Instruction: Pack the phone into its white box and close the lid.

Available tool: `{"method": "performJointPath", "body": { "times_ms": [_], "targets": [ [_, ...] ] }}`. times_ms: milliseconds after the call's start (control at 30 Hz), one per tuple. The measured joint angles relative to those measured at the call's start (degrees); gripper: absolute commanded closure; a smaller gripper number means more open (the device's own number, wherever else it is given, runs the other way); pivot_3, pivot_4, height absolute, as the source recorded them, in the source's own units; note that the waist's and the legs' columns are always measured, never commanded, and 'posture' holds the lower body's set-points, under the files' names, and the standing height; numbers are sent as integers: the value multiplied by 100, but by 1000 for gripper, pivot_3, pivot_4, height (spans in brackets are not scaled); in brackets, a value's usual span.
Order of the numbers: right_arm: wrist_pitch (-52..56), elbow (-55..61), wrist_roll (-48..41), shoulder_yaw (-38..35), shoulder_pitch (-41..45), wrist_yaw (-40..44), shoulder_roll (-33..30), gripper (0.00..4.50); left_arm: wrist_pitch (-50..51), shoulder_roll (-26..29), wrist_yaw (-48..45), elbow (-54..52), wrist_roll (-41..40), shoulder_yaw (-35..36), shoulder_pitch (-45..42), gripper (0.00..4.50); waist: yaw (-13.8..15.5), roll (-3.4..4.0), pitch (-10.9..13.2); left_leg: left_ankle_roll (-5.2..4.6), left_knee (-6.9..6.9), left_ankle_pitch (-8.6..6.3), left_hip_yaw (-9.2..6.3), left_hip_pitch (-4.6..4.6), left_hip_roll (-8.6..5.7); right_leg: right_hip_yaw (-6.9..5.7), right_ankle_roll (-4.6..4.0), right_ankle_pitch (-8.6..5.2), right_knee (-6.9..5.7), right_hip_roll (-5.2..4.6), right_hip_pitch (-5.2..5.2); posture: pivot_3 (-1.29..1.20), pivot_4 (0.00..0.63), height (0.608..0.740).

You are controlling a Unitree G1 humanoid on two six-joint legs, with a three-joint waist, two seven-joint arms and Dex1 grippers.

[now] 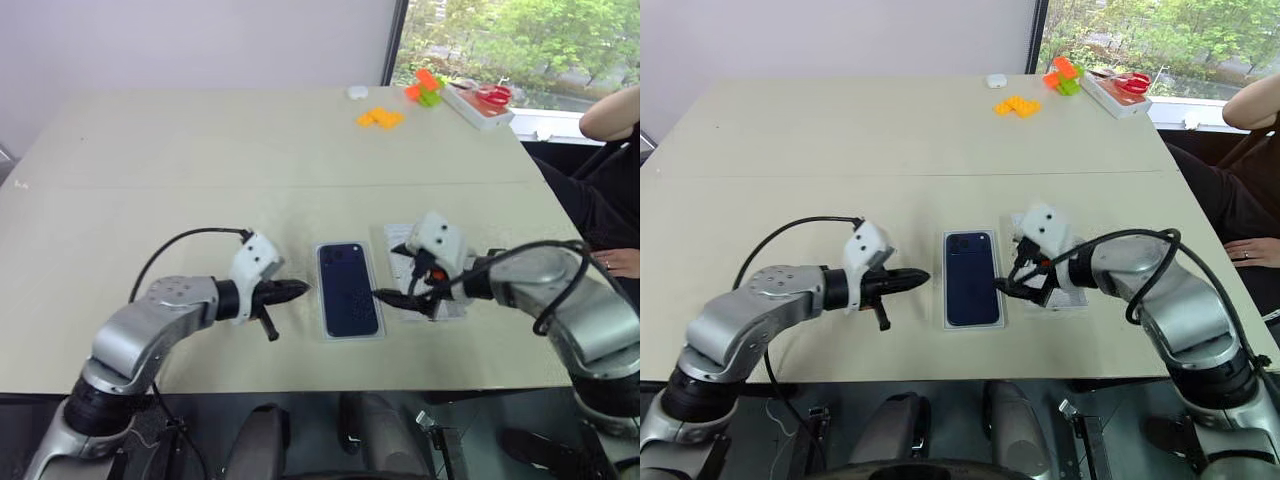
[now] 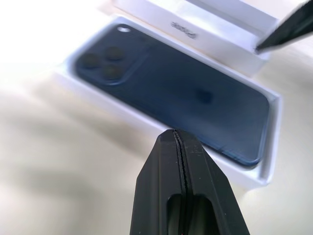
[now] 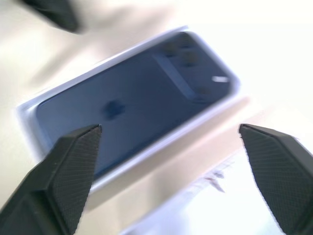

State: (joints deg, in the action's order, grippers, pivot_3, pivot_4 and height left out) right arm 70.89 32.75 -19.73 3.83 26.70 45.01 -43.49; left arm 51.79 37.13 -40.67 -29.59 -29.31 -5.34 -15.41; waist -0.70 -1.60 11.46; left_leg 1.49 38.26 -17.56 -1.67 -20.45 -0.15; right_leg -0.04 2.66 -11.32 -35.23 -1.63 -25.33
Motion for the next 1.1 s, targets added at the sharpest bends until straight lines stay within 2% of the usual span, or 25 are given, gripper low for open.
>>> {"method": "performJointPath", "body": {
  "times_ms": [200,333,500,600,767,833,1100],
  "targets": [
    [1906,-670,-27,-25,516,-854,499,66,-1581,643,-989,5,262,177,562,4500,-2,4,-1,0,-2,0,6,-5,0,4,-23,11,3,-4,-6,0,150,732],
    [2121,-843,-190,-25,560,-1257,609,66,-2141,763,-1368,3,400,132,730,4500,9,3,-1,-1,-2,-1,14,-12,0,3,-19,9,11,-10,-4,0,150,732],
    [2122,-947,-460,-32,562,-1795,736,66,-2300,717,-1443,-13,468,-61,785,4500,-9,2,-2,-1,-2,-1,14,-9,0,7,7,4,9,-6,-4,0,150,732],
    [2122,-958,-682,-67,562,-2127,837,878,-2348,665,-1417,-13,501,-67,781,4500,-18,1,-3,-1,-2,-1,13,-2,2,6,13,8,5,1,-2,0,150,732],
    [2122,-1072,-1276,-161,563,-2627,886,3234,-2349,635,-1405,-11,499,-69,781,4500,-9,1,-3,-2,0,0,14,-3,4,3,13,7,3,5,0,0,150,732],
    [2123,-1155,-1482,-231,576,-2858,886,4342,-2348,632,-1403,-7,494,-66,781,4500,-9,1,-3,-2,0,0,14,-4,3,4,13,8,4,3,0,0,150,732],
    [2124,-1456,-2533,-828,1108,-3723,868,4429,-2327,574,-1357,110,479,10,777,4500,-37,4,-1,-6,-3,-2,13,-6,8,9,20,11,5,9,-6,0,150,732]
  ]
}}
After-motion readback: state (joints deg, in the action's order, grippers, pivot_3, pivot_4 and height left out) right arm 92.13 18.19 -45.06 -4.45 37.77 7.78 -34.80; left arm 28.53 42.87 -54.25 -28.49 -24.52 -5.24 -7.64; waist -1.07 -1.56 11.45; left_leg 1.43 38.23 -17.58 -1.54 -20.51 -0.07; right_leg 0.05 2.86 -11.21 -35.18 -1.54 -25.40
